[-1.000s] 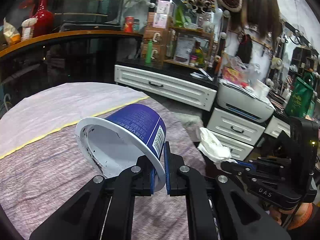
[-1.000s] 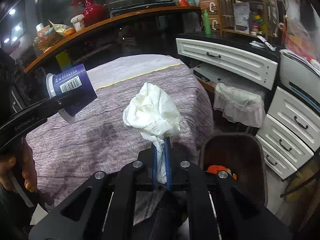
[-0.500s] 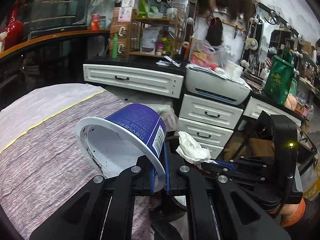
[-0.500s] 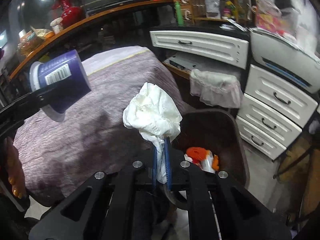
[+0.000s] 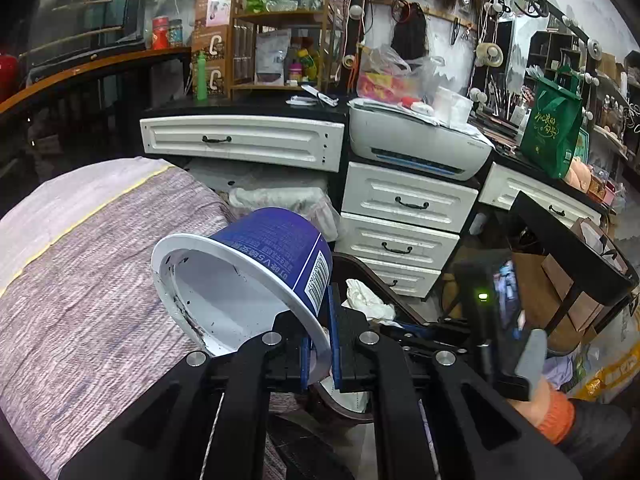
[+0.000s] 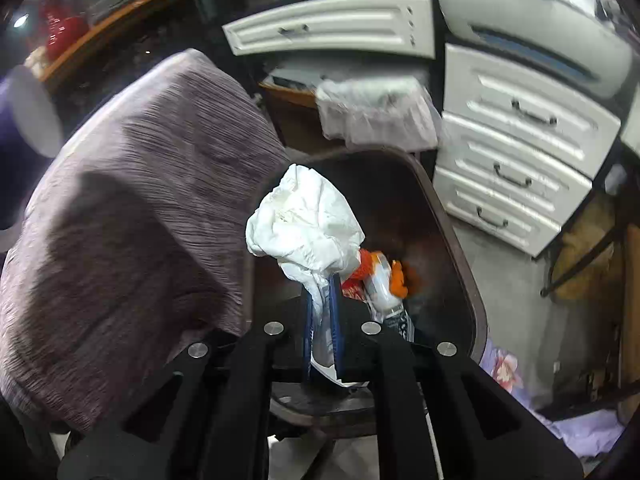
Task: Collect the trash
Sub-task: 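Carry the blue bowl and white paper to the black bin and release both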
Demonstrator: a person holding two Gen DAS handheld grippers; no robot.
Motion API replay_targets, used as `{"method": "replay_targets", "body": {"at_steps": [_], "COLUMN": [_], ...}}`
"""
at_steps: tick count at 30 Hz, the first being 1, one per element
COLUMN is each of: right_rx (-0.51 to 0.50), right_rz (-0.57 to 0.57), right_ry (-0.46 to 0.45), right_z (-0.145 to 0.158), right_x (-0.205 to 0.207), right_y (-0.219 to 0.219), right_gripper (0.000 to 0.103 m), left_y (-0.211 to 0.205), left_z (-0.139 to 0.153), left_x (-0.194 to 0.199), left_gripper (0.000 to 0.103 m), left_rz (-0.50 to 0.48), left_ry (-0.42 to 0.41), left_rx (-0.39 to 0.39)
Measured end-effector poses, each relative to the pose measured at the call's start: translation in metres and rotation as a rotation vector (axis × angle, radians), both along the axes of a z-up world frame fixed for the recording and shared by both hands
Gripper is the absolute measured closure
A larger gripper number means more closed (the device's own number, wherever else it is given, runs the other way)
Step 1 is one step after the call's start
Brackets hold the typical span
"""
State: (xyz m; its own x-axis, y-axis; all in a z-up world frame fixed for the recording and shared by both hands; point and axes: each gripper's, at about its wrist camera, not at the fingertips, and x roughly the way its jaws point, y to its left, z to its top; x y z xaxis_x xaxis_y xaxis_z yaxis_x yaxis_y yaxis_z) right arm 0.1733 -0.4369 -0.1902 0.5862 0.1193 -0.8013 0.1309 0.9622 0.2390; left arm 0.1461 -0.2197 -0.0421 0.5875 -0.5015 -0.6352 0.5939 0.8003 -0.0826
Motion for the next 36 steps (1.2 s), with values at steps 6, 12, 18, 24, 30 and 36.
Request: {"method": "replay_targets", "body": {"at_steps": [6, 12, 18, 24, 30, 36], "right_rx": [0.019, 0.004, -0.079, -0.109, -0.115, -0.096], "right_rz": [-0.071, -0.064, -0.068, -0.128, -0.203, -0.244], "right_ry": [0.057, 0.028, -0.025, -0.039, -0.053, -0.082], "right_z": [-0.025, -0.006, 0.02, 0.032, 0.04, 0.047], "right_x": [0.002, -0.009, -0.024, -0.041, -0.063, -0.082], "right_y": [-0.014, -0.015, -0.017, -0.042, -0.069, -0.082], "right_gripper": [0.044, 0.043, 0.043, 0.043, 0.043, 0.034], "left_y": [-0.018, -0.035, -0.051, -0.063, -0.072, -0.086], "left_z": [-0.01, -0.016, -0.022, -0.034, -0.046, -0.067], "left_x": [0.001, -0.005, -0.013, -0.012, -0.003, 0.018], "left_gripper": [0.095, 0.095, 0.095, 0.095, 0.095, 0.095], "left_rz": [-0.031, -0.075, -0.129, -0.152, -0.17, -0.188], "left_ry": [0.008, 0.0, -0.01, 0.018, 0.076, 0.164], "left_rx": [0.04, 0.07, 0.091, 0.105, 0.102, 0.113]}}
